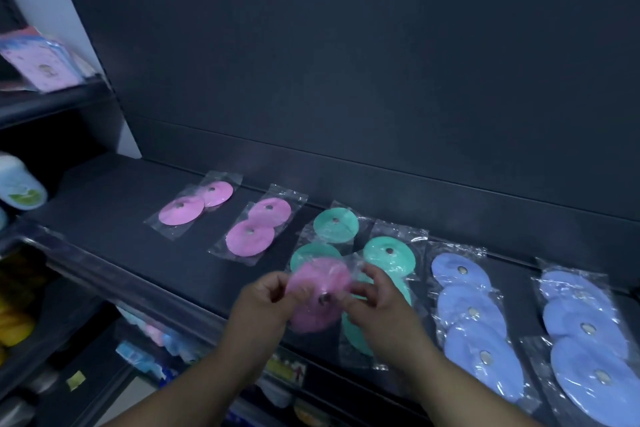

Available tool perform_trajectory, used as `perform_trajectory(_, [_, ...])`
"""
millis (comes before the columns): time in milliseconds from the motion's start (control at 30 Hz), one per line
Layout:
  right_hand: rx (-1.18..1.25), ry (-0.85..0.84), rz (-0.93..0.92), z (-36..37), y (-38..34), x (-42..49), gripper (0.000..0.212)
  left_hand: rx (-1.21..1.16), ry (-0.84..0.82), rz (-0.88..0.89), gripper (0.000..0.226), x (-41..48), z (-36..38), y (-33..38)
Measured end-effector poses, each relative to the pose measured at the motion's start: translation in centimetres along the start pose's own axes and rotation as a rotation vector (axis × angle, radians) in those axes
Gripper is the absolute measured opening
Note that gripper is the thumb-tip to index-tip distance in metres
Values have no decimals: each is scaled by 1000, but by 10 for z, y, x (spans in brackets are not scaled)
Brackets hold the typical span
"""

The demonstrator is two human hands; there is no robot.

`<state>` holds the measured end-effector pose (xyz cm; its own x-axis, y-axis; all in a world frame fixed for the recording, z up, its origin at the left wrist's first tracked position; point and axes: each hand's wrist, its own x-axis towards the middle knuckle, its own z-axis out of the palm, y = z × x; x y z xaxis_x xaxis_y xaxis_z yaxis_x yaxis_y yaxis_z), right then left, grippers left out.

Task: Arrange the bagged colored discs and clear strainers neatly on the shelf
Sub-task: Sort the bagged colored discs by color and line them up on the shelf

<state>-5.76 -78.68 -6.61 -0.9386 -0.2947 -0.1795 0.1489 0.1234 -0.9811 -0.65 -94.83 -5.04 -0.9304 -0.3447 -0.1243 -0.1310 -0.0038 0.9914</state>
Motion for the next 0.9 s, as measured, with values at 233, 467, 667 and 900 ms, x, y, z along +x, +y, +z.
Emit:
perform_trajectory(233, [184,68,136,93,-13,44,14,65,-27,-57,18,78,-99,-18])
perform_trajectory(467, [185,147,253,219,-31,115,11,476,67,105,27,189,-260,-24])
perform_trajectory(667, [117,89,330,290,-41,161,4,496,-32,31,31,261,-326,-30])
perform_trajectory(900, [-10,67,264,323,-43,201,14,414,-225,-37,48,274,-328,-31])
